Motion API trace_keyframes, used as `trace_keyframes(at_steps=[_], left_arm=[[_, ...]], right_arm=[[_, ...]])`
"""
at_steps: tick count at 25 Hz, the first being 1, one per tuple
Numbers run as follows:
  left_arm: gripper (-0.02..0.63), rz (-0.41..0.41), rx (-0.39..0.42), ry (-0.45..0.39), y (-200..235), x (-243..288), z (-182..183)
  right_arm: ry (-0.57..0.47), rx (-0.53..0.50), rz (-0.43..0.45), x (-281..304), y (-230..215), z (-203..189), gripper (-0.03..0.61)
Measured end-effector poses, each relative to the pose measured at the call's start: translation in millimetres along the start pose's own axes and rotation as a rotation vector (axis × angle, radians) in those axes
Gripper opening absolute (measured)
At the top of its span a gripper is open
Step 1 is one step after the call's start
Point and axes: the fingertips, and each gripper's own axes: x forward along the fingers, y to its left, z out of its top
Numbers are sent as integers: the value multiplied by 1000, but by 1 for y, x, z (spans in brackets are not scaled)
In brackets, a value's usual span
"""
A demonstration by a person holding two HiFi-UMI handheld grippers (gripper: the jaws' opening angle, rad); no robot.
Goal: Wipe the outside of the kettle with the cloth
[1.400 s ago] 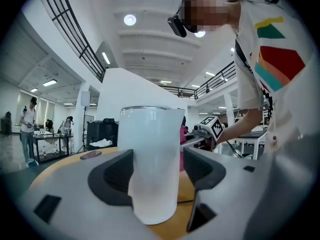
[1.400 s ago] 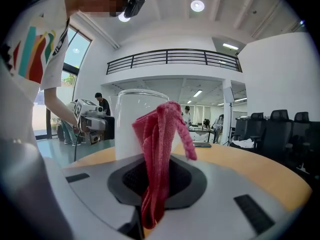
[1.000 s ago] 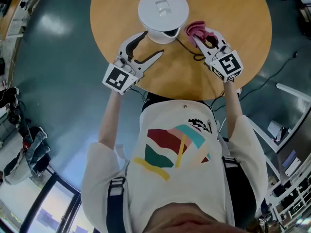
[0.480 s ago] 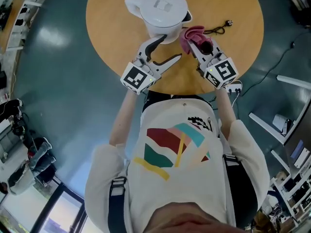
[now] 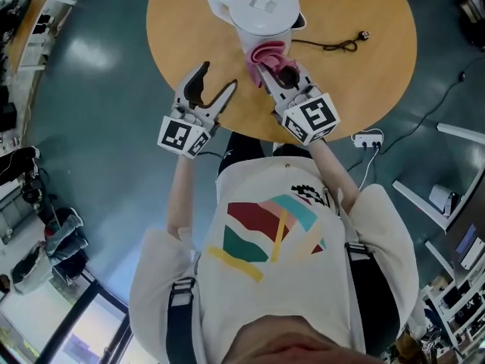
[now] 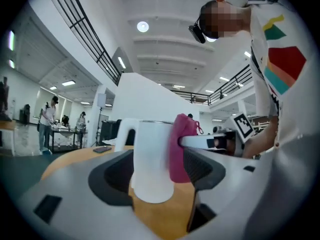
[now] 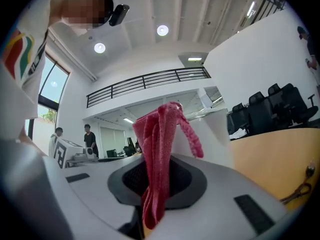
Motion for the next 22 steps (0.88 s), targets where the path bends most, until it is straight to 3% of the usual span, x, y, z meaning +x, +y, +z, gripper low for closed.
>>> trace_keyframes(at_steps=[3, 7, 13, 17, 22], left_arm=[[339, 23, 41, -62, 56, -20, 37], [339, -56, 108, -72, 102, 6, 65], [339, -342, 201, -26, 139, 63, 72], [341, -544, 255, 44, 145, 96, 57], [337, -694, 289, 90, 126, 107, 45]], right_arm=[[-21, -9, -15, 30, 35, 8, 38], [-8, -28, -118, 37, 39, 11, 38], [-8, -67, -438, 67, 31, 11, 38], [-33, -122, -573, 95, 29, 15, 38], [17, -177, -730, 117, 27, 17, 38]])
